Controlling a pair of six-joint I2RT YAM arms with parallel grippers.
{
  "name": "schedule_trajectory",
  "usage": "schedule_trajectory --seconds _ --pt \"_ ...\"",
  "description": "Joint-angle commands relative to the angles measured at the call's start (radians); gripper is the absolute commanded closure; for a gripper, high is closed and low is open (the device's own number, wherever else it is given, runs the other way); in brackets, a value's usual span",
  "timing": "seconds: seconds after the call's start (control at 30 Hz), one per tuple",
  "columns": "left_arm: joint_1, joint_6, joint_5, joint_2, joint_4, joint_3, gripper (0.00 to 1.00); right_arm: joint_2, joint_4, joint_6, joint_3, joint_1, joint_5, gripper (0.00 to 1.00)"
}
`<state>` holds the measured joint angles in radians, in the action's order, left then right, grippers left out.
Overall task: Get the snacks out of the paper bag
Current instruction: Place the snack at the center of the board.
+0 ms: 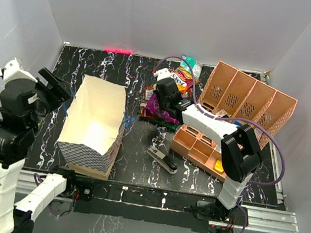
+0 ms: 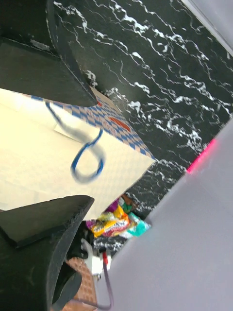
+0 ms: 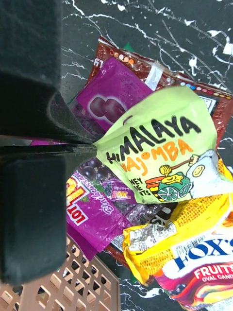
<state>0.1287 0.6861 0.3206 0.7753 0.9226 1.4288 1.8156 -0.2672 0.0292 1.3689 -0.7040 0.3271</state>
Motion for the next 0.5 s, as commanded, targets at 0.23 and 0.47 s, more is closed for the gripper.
schedule_trajectory --seconds 0.23,0.47 --pt "0.005 -0.075 -0.081 -0.071 -0.060 0.108 0.15 -0.001 -0.057 0.000 -0.016 0.005 0.133 0.92" --pt "0.005 -0.080 -0.089 -0.076 -0.056 0.111 0.11 -0.062 -0.046 -0.031 -0.100 0.006 0.199 0.82"
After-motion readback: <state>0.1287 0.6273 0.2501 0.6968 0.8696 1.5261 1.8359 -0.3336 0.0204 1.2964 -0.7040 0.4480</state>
